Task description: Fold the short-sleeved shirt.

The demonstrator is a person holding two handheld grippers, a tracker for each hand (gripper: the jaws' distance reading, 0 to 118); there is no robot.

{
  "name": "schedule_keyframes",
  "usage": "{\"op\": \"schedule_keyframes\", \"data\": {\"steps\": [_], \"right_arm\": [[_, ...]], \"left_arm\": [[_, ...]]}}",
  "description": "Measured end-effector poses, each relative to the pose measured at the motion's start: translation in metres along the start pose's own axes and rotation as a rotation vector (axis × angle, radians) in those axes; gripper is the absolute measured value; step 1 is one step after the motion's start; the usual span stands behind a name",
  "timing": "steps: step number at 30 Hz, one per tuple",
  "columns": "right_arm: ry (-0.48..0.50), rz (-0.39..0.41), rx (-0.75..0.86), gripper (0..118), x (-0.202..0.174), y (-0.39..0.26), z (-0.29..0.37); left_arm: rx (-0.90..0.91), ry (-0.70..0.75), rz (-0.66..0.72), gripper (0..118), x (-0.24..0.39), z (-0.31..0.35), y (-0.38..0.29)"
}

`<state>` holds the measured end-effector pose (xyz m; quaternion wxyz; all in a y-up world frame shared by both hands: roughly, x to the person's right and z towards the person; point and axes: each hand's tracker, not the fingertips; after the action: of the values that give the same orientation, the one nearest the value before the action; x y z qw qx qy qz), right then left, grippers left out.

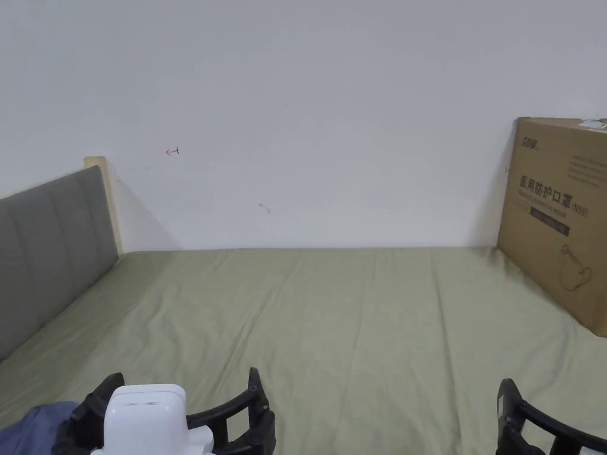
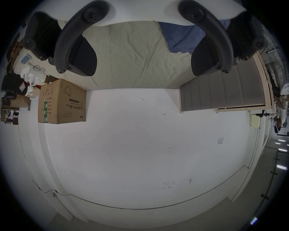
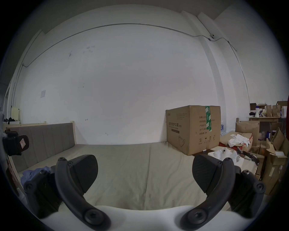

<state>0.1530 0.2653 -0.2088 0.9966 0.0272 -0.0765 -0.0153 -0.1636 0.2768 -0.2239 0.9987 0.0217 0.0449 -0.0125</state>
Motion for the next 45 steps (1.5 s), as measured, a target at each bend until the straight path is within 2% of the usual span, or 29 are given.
{"op": "schedule_keyframes", "data": {"steps": [2,4,5,6,7,8,10,11,12,14,22,25,26,27,30,32,34,37,39,41,42,43,45], "right_arm": [[0.012,0.016,0.027,118,0.0,0.004,0.003],[0.023,0.024,0.031,118,-0.002,0.008,0.005],[0.024,0.029,0.033,113,-0.003,0.01,0.006],[0.025,0.031,0.041,99,-0.003,0.011,0.008],[0.034,0.024,0.057,62,-0.003,0.011,0.009],[0.04,0.018,0.092,0,-0.004,0.012,0.011],[-0.054,0.091,0.086,0,-0.006,0.014,0.01],[0.0,0.028,0.027,0,-0.004,0.011,0.008],[0.054,0.012,-0.022,0,-0.002,0.011,0.003],[0.024,0.029,-0.045,0,-0.006,0.006,-0.001],[0.039,0.008,-0.035,0,-0.005,0.007,0.003],[0.048,0.0,-0.039,0,-0.021,0.006,-0.006],[0.127,-0.036,-0.058,0,-0.038,0.003,-0.012],[0.185,-0.041,-0.081,0,-0.057,0.001,-0.017],[0.374,0.008,-0.113,0,-0.112,-0.002,-0.027],[0.51,0.012,-0.102,0,-0.145,-0.002,-0.026],[0.58,0.001,-0.099,0,-0.167,-0.001,-0.024],[0.62,-0.003,-0.101,0,-0.184,-0.001,-0.027],[0.612,-0.01,-0.112,0,-0.184,-0.002,-0.031],[0.605,-0.009,-0.124,0,-0.176,-0.002,-0.034],[0.599,-0.007,-0.127,0,-0.173,-0.002,-0.035],[0.587,-0.005,-0.131,0,-0.165,-0.002,-0.037],[0.557,0.001,-0.14,0,-0.15,0.0,-0.042]], "left_arm": [[0.002,-0.003,-0.001,117,0.0,0.001,0.001],[0.005,-0.011,-0.002,108,-0.001,0.002,0.003],[0.011,-0.019,-0.003,85,-0.001,0.003,0.004],[0.019,-0.027,-0.009,58,-0.001,0.005,0.005],[0.021,-0.029,-0.018,25,-0.002,0.005,0.006],[0.018,-0.025,-0.033,1,-0.001,0.004,0.006],[0.007,0.009,-0.066,2,0.0,0.003,0.006],[0.008,0.0,-0.059,2,0.0,0.003,0.005],[0.005,-0.013,-0.056,1,-0.001,0.003,0.005],[-0.001,-0.016,-0.053,1,0.0,0.003,0.004],[-0.028,-0.012,-0.022,1,-0.008,0.0,0.003],[-0.049,0.065,0.0,1,-0.032,0.005,0.003],[-0.052,0.103,0.003,1,-0.048,0.01,0.003],[-0.056,0.15,-0.002,1,-0.064,0.015,0.004],[-0.053,0.324,-0.039,1,-0.119,0.04,0.009],[-0.052,0.445,-0.065,1,-0.154,0.063,0.01],[-0.064,0.546,-0.068,1,-0.177,0.081,0.01],[-0.089,0.59,-0.032,1,-0.198,0.097,0.005],[-0.099,0.594,-0.017,1,-0.198,0.099,0.001],[-0.002,0.522,0.054,1,-0.193,0.102,0.005],[0.007,0.523,0.034,1,-0.189,0.093,0.01],[-0.025,0.527,-0.002,1,-0.188,0.079,0.017],[-0.185,0.43,-0.023,1,-0.202,0.033,0.027]]}}
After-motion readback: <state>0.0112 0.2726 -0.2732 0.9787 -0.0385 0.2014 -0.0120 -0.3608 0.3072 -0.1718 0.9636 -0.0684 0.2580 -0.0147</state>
